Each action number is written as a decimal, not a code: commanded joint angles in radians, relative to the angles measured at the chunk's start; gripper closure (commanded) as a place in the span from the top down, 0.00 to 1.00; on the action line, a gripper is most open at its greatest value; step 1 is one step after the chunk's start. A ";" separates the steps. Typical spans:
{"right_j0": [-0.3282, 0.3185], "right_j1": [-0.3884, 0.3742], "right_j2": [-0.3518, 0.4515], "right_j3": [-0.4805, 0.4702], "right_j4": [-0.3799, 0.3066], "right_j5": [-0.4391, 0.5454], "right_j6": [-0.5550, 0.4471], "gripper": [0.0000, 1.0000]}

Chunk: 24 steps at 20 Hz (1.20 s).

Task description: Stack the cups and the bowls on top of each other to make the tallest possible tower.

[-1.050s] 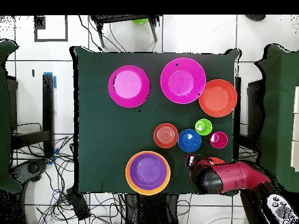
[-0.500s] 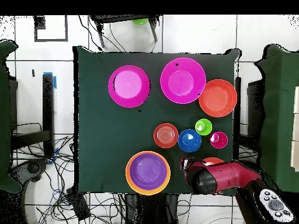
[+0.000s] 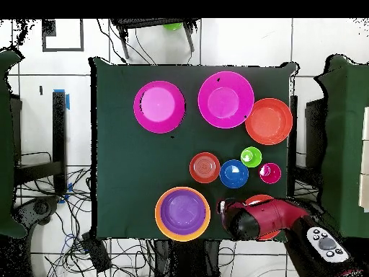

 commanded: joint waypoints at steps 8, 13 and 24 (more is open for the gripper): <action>0.014 -0.090 0.043 0.011 0.015 0.027 -0.080 1.00; -0.013 -0.149 0.062 0.058 0.050 0.068 -0.118 1.00; -0.035 -0.107 0.040 0.039 0.024 0.081 -0.128 1.00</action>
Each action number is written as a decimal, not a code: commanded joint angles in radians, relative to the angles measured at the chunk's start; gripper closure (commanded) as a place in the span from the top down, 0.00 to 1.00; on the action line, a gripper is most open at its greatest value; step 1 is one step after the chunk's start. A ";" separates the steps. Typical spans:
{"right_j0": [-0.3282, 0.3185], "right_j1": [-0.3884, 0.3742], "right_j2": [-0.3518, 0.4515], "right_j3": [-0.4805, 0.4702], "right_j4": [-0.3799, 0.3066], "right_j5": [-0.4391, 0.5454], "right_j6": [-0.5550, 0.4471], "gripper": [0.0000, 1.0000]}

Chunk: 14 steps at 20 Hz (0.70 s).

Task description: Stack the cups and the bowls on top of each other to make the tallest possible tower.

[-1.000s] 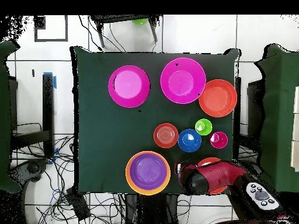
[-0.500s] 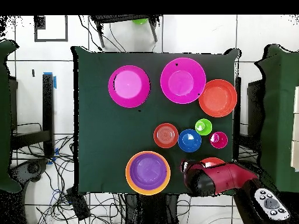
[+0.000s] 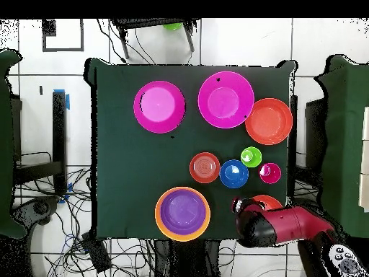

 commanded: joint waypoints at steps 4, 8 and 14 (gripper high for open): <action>0.008 0.109 0.025 -0.032 -0.058 0.051 -0.108 1.00; 0.020 0.168 -0.003 -0.067 -0.095 0.006 -0.076 1.00; 0.071 0.213 -0.051 -0.105 -0.126 -0.041 -0.012 1.00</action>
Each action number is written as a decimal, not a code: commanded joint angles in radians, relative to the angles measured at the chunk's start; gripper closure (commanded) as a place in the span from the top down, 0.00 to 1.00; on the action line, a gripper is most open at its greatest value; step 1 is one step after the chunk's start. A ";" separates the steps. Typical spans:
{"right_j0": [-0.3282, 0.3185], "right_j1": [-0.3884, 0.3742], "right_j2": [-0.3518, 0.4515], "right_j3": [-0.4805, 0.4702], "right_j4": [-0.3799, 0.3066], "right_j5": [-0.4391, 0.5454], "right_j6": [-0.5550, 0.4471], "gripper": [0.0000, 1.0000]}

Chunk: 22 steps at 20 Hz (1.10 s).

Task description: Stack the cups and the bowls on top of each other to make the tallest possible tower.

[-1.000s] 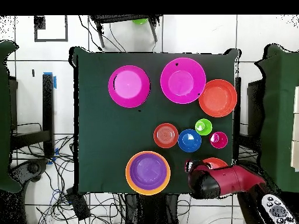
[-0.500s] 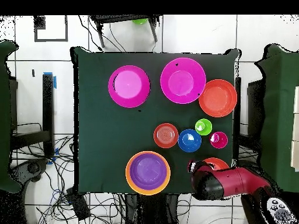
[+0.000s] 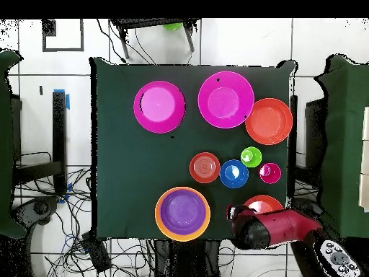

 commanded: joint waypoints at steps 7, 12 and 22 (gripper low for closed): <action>0.088 0.080 -0.052 -0.135 -0.122 -0.039 -0.008 1.00; 0.090 0.078 -0.053 -0.134 -0.112 -0.041 -0.014 1.00; 0.095 0.056 -0.023 -0.104 -0.090 -0.017 -0.058 0.00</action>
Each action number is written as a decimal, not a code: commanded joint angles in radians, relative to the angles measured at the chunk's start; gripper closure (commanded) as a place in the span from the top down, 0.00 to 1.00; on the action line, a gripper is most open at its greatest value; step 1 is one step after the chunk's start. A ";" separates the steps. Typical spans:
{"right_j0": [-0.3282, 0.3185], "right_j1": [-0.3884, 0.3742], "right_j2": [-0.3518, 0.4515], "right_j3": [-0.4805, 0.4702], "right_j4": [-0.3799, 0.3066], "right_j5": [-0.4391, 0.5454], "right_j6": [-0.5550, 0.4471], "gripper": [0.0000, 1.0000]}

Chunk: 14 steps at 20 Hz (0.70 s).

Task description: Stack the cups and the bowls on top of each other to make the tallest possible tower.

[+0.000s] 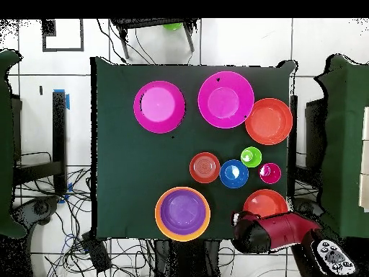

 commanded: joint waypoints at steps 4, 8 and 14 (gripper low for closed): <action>0.064 0.010 0.055 -0.038 -0.018 -0.020 -0.024 0.00; 0.074 -0.063 0.054 0.045 0.032 0.007 -0.013 0.00; 0.067 -0.190 0.080 0.138 0.114 0.074 -0.056 0.00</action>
